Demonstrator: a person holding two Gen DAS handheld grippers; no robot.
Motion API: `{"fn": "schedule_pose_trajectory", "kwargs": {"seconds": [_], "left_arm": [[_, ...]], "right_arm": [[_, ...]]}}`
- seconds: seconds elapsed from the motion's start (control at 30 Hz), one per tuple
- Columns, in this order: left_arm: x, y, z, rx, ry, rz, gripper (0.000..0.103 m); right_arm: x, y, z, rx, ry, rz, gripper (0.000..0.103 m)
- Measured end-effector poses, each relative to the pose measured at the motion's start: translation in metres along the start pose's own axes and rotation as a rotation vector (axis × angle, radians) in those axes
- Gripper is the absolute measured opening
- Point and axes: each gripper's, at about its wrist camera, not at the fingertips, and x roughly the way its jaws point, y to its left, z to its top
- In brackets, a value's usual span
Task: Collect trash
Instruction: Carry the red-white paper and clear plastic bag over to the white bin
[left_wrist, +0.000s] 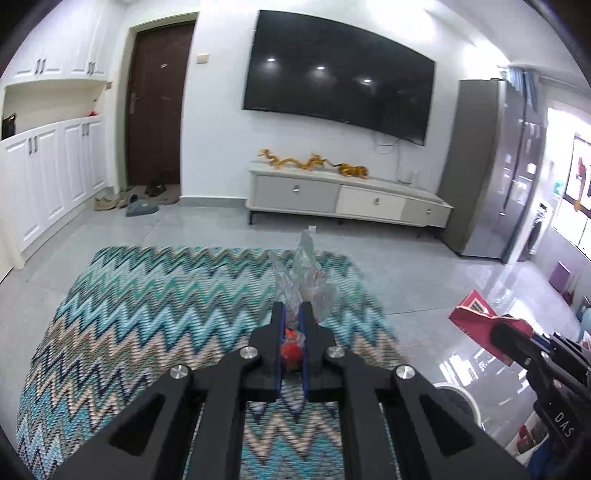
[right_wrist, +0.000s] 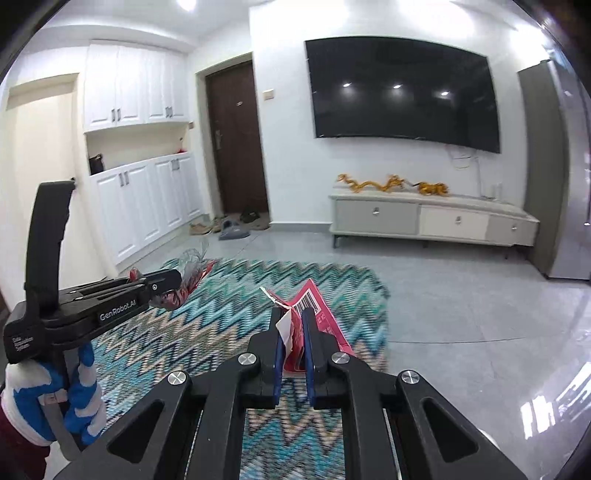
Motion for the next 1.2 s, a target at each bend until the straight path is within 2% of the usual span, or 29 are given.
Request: {"fn": "schedule_pose_trajectory", "kwargs": {"seconds": [0.2,0.43,0.77,0.97,1.2], "left_arm": [[0.000,-0.052,0.001,0.060,0.002,-0.093,0.007],[0.012,-0.115,-0.015,0.151,0.060,-0.186,0.007],[0.039,-0.203,-0.060,0.292,0.183,-0.279,0.007],[0.066,-0.246,-0.091,0.368,0.268,-0.319,0.007],[0.096,-0.275,-0.122,0.404,0.373,-0.356,0.007]], "right_arm": [[-0.031,-0.025,-0.001,0.022,-0.040,-0.097,0.009],[-0.056,-0.081,-0.023,0.143,-0.030,-0.222,0.009],[-0.053,-0.174,-0.086,0.382,0.131,-0.357,0.009],[-0.040,-0.202,-0.123,0.436,0.226,-0.384,0.009],[-0.026,-0.235,-0.157,0.508,0.307,-0.402,0.012]]}}
